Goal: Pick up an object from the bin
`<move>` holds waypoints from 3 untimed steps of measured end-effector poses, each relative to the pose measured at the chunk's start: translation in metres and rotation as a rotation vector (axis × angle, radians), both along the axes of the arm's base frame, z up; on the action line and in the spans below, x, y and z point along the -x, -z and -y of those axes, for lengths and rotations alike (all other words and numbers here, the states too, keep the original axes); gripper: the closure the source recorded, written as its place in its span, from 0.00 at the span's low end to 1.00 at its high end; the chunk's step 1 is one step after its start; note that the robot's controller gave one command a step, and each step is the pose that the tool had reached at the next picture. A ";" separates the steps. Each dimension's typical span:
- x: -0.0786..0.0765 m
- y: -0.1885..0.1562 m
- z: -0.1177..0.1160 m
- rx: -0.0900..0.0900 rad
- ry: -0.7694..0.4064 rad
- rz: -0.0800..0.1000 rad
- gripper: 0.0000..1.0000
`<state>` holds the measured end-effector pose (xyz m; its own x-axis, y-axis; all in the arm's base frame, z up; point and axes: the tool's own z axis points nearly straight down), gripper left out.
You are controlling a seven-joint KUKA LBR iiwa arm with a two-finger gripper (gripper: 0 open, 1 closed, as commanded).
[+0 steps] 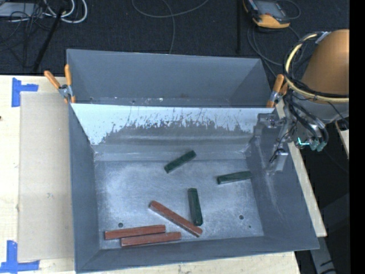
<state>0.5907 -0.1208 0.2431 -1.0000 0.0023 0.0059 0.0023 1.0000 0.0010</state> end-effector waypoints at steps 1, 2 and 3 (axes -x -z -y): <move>-0.017 0.141 -0.024 -0.002 -0.106 -0.001 0.00; -0.017 0.175 -0.018 -0.001 -0.168 0.002 0.00; -0.018 0.173 -0.018 0.000 -0.170 0.005 1.00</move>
Offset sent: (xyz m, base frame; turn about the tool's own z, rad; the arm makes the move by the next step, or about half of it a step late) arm 0.0185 0.0224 -0.1356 -0.1077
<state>0.6087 -0.1024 0.0699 -0.9859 -0.1672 0.0005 -0.1672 0.9859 0.0005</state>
